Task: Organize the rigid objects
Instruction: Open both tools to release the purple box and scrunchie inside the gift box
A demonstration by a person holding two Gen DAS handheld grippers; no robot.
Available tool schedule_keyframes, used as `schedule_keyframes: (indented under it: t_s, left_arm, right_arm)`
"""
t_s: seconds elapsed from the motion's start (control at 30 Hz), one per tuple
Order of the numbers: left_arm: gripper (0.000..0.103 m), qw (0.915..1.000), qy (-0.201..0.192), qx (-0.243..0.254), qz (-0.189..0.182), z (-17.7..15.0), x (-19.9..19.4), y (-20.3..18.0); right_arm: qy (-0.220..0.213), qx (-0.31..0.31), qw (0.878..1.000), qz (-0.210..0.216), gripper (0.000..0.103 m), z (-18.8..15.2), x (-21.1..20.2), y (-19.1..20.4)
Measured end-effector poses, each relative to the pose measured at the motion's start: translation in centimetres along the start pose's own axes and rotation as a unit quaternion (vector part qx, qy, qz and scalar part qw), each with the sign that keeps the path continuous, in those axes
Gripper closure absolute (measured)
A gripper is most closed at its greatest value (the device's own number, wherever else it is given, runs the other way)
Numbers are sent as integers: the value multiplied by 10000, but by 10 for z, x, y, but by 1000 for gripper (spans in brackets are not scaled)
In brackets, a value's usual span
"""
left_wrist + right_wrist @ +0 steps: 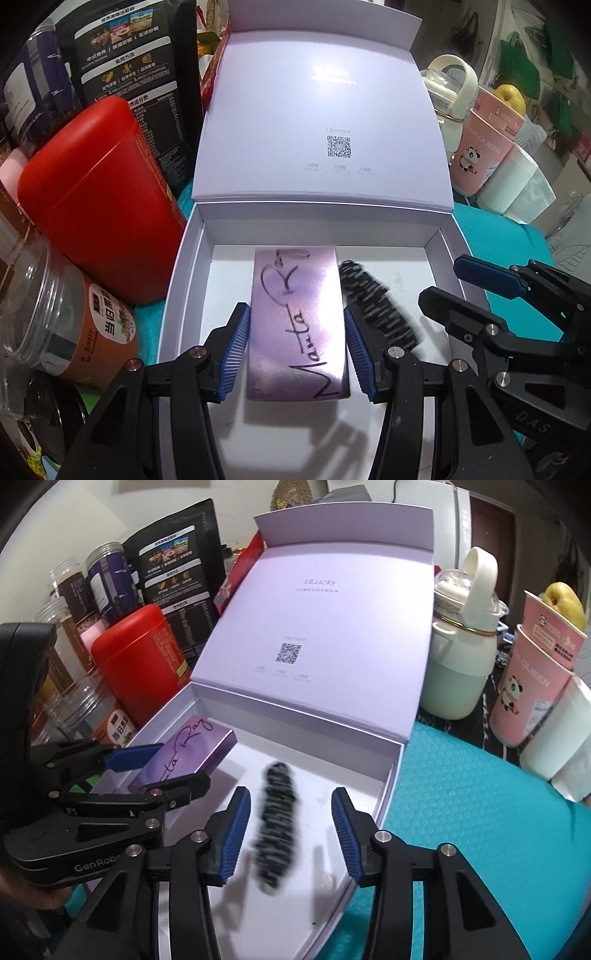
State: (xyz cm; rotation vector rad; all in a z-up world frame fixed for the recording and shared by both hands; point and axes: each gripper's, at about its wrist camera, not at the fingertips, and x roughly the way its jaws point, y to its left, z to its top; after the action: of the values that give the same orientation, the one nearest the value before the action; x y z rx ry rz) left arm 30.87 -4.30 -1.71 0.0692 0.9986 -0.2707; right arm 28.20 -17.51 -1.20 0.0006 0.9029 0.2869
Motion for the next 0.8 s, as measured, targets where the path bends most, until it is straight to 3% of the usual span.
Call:
schedule_keyframes:
  t_s: [0.1, 0.13, 0.8]
  left_arm:
    - [23, 9999, -40, -76, 134, 1, -3, 0]
    - [21, 9998, -71, -90, 144, 1, -4, 1]
    - [21, 9975, -652, -167, 231, -1, -61, 10]
  right_arm:
    - [-44, 11, 9999, -99, 57, 1, -5, -1]
    - [-71, 14, 9999, -123, 57, 1, -8, -2]
    - [-404, -141, 9985, -333, 55, 8, -55, 15]
